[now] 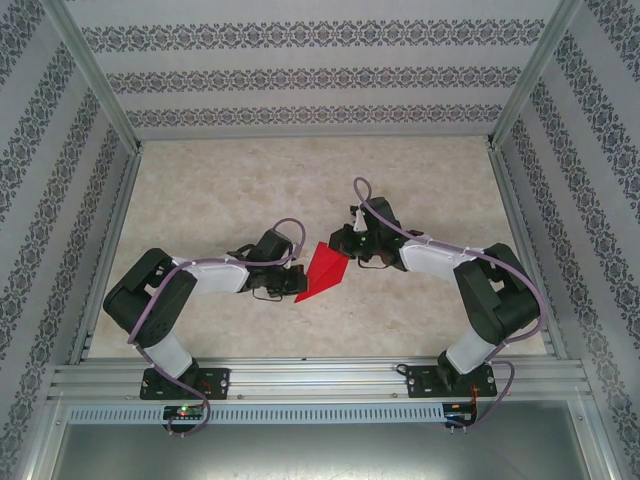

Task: Fold a paper plane with a square sheet of paper (pick it up from the middle)
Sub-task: Fourth fold the wing at the center of the table.

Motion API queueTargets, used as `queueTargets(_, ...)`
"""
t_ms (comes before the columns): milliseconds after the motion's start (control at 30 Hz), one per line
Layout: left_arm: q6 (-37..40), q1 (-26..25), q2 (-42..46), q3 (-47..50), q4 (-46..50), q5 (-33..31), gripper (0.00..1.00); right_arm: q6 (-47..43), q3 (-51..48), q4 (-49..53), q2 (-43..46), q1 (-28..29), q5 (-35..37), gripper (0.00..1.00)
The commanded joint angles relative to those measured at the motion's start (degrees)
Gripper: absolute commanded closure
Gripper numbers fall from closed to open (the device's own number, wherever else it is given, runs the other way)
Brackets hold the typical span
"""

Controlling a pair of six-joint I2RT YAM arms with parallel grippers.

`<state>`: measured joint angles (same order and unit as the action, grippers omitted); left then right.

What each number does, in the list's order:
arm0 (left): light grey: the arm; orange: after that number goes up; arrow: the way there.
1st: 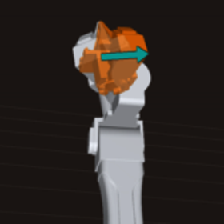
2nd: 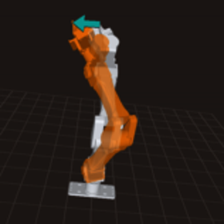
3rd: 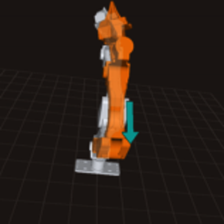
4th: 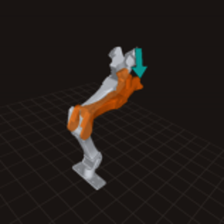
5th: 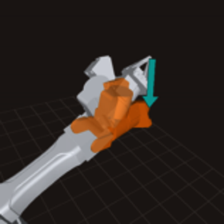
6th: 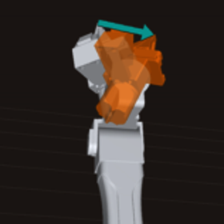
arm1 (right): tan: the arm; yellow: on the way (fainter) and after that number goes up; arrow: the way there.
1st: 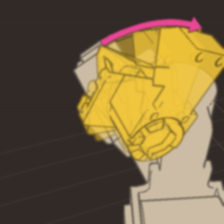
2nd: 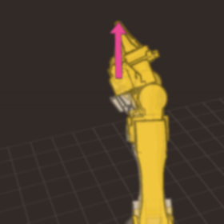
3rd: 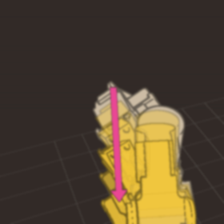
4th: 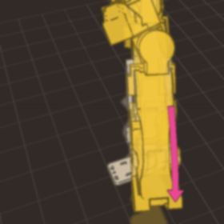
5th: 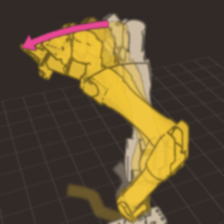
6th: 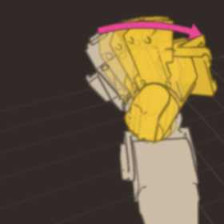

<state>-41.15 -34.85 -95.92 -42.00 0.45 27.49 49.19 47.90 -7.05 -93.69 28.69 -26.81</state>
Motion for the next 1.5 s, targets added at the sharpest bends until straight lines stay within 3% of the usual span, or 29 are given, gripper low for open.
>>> queueTargets(0,0.5,0.0,-4.6,3.3,11.6,-3.5,1.0,1.5,0.5,-1.2,-1.9,0.9,1.0,0.93)
queueTargets(1167,1.4,0.0,-5.5,2.9,12.0,-3.6,1.0,5.0,1.6,-7.1,-11.6,0.9,0.5,0.94)
queueTargets(1467,1.5,0.0,-5.4,2.7,12.2,-3.8,1.0,3.1,-3.0,-6.9,-4.1,2.0,2.5,0.94)
